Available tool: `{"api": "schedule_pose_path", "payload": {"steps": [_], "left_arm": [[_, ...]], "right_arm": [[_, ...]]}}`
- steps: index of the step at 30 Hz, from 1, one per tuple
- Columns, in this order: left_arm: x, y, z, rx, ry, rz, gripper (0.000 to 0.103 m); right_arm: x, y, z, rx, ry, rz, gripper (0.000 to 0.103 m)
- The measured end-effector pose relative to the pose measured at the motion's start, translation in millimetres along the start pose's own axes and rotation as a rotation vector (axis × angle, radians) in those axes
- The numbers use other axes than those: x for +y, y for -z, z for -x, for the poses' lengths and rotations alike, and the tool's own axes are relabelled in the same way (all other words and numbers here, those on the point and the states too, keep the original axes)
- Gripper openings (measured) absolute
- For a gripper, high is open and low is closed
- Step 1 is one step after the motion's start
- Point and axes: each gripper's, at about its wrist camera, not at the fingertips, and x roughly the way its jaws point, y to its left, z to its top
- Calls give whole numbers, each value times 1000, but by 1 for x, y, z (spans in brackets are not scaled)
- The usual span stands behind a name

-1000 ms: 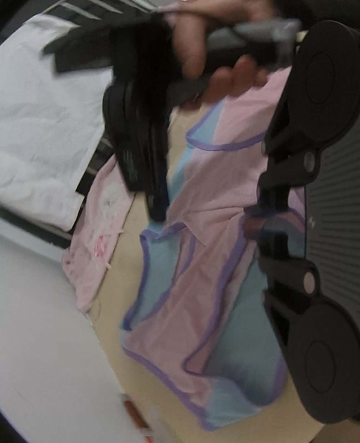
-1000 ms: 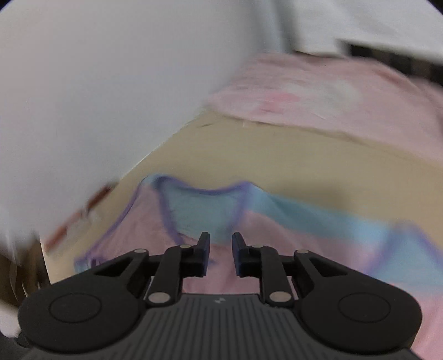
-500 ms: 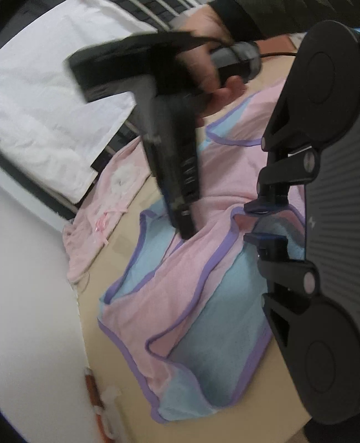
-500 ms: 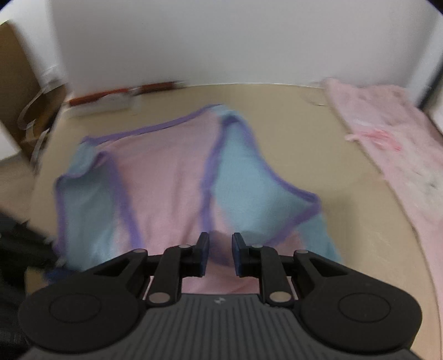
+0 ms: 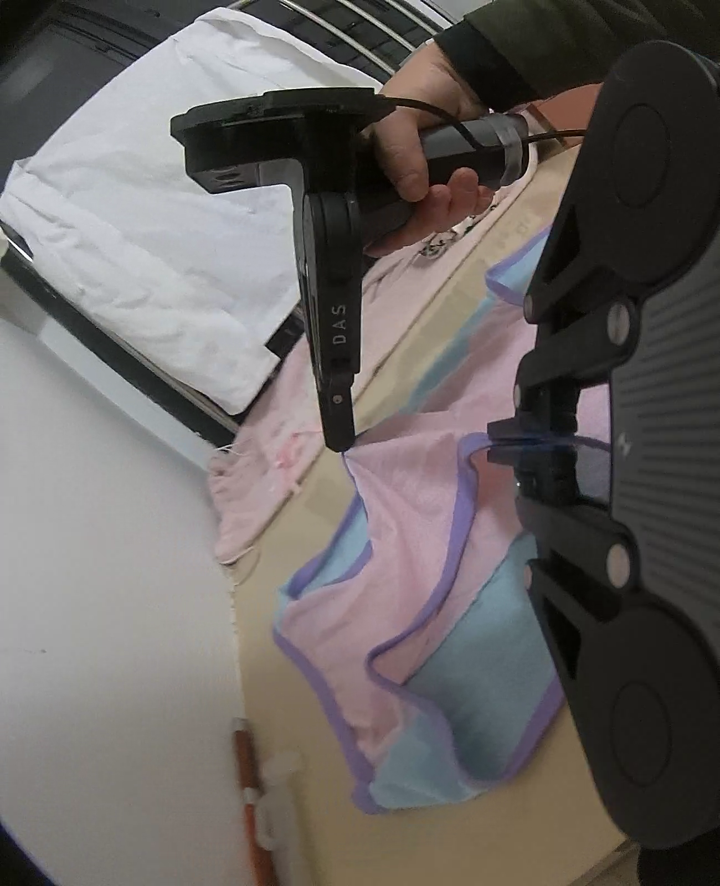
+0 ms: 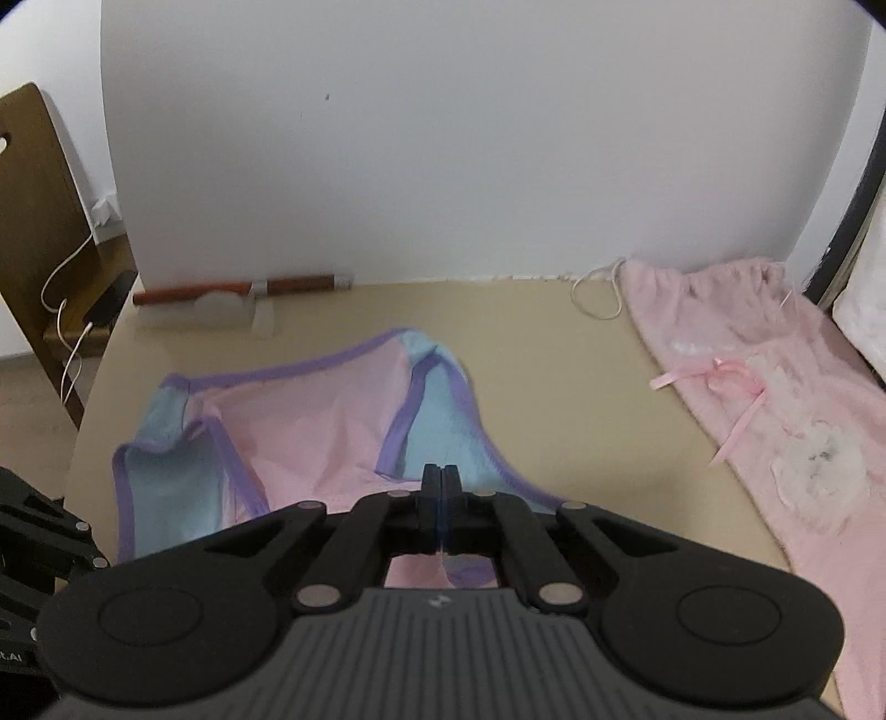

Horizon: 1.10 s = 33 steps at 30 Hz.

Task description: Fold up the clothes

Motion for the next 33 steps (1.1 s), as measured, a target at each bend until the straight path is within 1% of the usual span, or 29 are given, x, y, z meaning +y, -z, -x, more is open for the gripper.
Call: {"api": "schedule_pose_path", "payload": {"steps": [3, 6, 8, 10, 11, 13, 14, 15, 16, 17, 18, 20, 22, 23, 24, 25, 27, 28, 30, 32, 33], "left_arm": [[-12, 7, 3, -40, -7, -84, 1], [-25, 20, 6, -71, -27, -190, 1], [-30, 28, 6, -61, -34, -223, 1], [-35, 35, 3, -40, -35, -252, 1], [-36, 37, 1, -24, -34, -266, 2], [-35, 38, 2, -8, -50, -259, 9], [-33, 36, 2, -6, -58, -243, 18], [-32, 34, 2, -1, -61, -229, 26], [-31, 32, 1, 4, -64, -215, 26], [-30, 30, 1, 9, -66, -201, 26], [-28, 27, -1, 22, -67, -179, 26], [-23, 20, -10, 64, -52, -112, 26], [-17, 13, -18, 105, -38, -49, 25], [-16, 11, -21, 114, -32, -35, 18], [-15, 10, -24, 119, -24, -28, 2], [-15, 9, -26, 116, -18, -31, 0], [-18, 9, -23, 75, -11, -72, 1], [-20, 10, -18, 44, -8, -92, 1], [-25, 14, -10, -12, -7, -128, 1], [-33, 18, -6, -36, -28, -173, 0], [-36, 21, -5, -40, -33, -192, 0]], "right_arm": [[0, 3, 10, -22, -2, -4, 0], [-6, 15, 21, -33, 26, -41, 0], [-12, 30, 26, -19, 42, -86, 0], [-12, 45, 23, 17, 47, -110, 0], [-10, 51, 21, 30, 50, -119, 0], [-7, 56, 20, 31, 45, -142, 5], [-8, 56, 21, 11, 17, -164, 10], [-8, 55, 22, -8, -13, -182, 18], [-9, 52, 22, -22, -39, -191, 25], [-9, 48, 20, -31, -57, -192, 41], [-10, 43, 18, -40, -74, -193, 45], [-10, 33, 12, -49, -104, -191, 45], [-10, 23, -3, -7, -111, -185, 44], [-9, 19, -11, 20, -113, -180, 31], [-8, 17, -19, 52, -115, -166, 4], [-5, 16, -26, 81, -112, -143, 4], [1, 15, -24, 77, -81, -89, 4], [3, 15, -19, 56, -70, -75, 4], [2, 16, 0, -18, -70, -78, 4], [-3, 17, 19, -75, -56, -90, 4], [-6, 19, 24, -83, -49, -96, 4]]}}
